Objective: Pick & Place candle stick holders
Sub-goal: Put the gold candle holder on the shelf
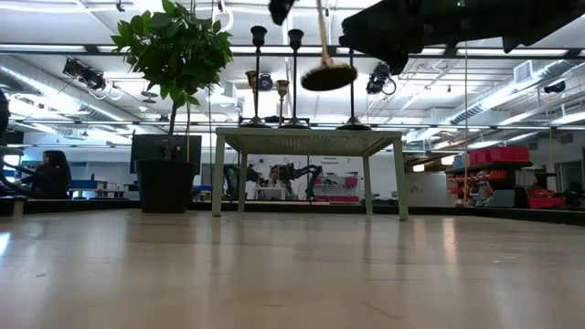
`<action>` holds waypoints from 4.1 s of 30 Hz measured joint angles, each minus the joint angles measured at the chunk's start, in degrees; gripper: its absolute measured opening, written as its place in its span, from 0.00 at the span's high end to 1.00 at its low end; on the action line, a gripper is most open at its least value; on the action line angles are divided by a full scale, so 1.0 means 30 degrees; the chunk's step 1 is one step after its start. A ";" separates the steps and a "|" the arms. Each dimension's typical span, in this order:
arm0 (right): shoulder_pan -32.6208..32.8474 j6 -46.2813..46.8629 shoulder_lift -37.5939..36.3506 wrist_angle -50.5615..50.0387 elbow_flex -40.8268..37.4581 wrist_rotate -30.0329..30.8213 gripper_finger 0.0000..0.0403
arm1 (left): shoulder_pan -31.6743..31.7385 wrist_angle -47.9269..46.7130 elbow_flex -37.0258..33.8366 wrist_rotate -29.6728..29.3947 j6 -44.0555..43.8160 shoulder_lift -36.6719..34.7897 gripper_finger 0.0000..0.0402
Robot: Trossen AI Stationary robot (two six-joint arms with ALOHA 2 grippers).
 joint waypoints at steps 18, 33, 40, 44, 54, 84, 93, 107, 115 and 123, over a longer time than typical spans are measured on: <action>0.0007 0.0015 0.0075 0.0632 0.0000 -0.0080 0.61 | 0.0523 -0.2898 0.5089 0.0729 0.2068 0.3645 0.96; 0.0015 -0.0396 0.0075 0.0719 0.0000 -0.0436 0.91 | 0.0535 -0.2890 0.5097 0.0692 0.2144 0.3645 0.96; 0.0015 -0.0767 0.0075 0.0705 0.0000 -0.0583 0.96 | 0.0538 -0.2900 0.5097 0.0717 0.2070 0.3645 0.94; 0.0015 -0.0797 0.0068 0.0712 0.0000 -0.0583 0.98 | 0.0538 -0.2839 0.5097 0.0638 0.2088 0.3645 0.91; -0.0025 -0.0801 0.0068 0.0689 -0.0007 -0.0426 0.99 | 0.0490 -0.2829 0.5115 0.0379 0.2254 0.3645 0.77; -0.0172 -0.1807 -0.3961 -0.3731 -0.0029 0.1503 1.00 | 0.0365 -0.8410 0.4615 -0.1707 0.1134 0.3295 0.53; -0.1718 -0.1868 -0.6102 -0.6038 -0.0029 0.1945 1.00 | -0.0165 -0.6004 0.1158 -0.1698 -0.0247 0.3317 0.53; -0.6446 -0.2241 -0.6948 -0.6592 -0.0022 -0.0875 1.00 | -0.1625 0.0898 -0.4439 -0.2250 -0.3049 0.3317 0.53; -1.0028 -0.1719 -0.6934 -0.6436 -0.0022 -0.3225 1.00 | -0.2552 0.3830 -0.6240 -0.3629 -0.3850 0.3317 0.53; -1.3176 -0.1165 -0.6455 -0.5595 -0.0022 -0.5670 1.00 | -0.3253 0.7426 -0.8200 -0.4694 -0.4081 0.3324 0.53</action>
